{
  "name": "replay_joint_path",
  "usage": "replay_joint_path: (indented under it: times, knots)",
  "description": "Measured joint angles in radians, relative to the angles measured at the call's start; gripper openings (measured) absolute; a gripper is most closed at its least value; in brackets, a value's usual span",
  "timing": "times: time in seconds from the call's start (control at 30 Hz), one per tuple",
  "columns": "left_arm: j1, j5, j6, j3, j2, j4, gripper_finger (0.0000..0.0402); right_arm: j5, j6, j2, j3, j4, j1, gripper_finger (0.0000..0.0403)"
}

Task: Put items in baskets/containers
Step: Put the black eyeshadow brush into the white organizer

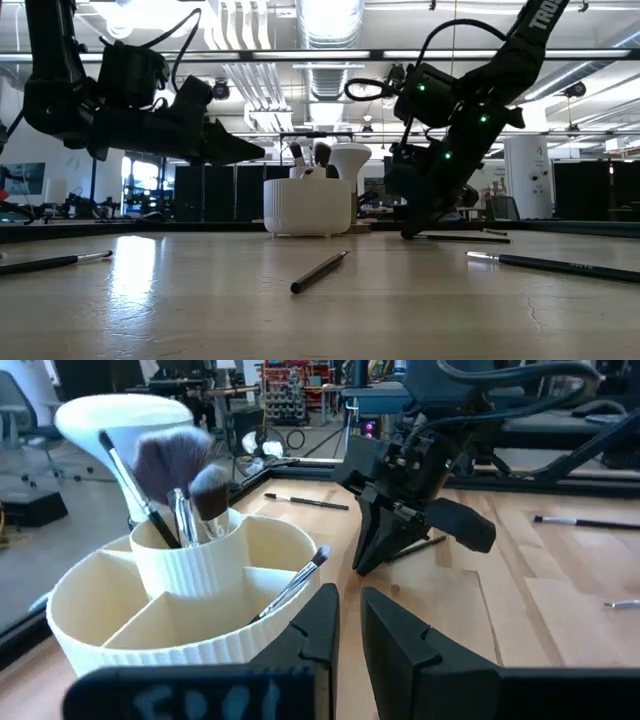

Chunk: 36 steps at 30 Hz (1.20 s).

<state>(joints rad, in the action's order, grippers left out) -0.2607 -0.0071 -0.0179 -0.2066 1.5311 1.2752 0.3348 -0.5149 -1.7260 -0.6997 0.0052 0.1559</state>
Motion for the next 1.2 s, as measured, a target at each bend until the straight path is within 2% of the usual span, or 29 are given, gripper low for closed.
replay_joint_path:
  times: [0.17, 0.4, 0.6, 0.73, 0.97, 1.2]
  knots:
    - [0.001, -0.009, 0.050, -0.031, 0.001, -0.073, 0.0039, -0.019, 0.049, 0.076, 0.008, -0.026, -0.039, 0.0013]
    - [0.097, -0.001, 0.077, -0.185, 0.014, -0.275, 0.0045, 0.024, 0.127, 0.201, 0.049, 0.090, -0.121, 0.0013]
    - [0.217, 0.002, 0.004, -0.246, 0.096, -0.090, 0.0072, 0.030, 0.203, 0.288, 0.131, 0.344, -0.168, 0.0013]
    - [0.243, 0.002, -0.008, -0.267, 0.168, 0.020, 0.0080, 0.032, 0.264, 0.337, 0.195, 0.566, -0.196, 0.0013]
    - [0.243, 0.007, 0.034, -0.362, 0.274, 0.027, 0.0080, 0.028, 0.359, 0.356, 0.274, 0.894, -0.255, 0.0013]
    - [0.250, 0.013, 0.089, -0.422, 0.294, 0.029, 0.0081, -0.007, 0.432, 0.297, 0.284, 1.122, -0.309, 0.0013]
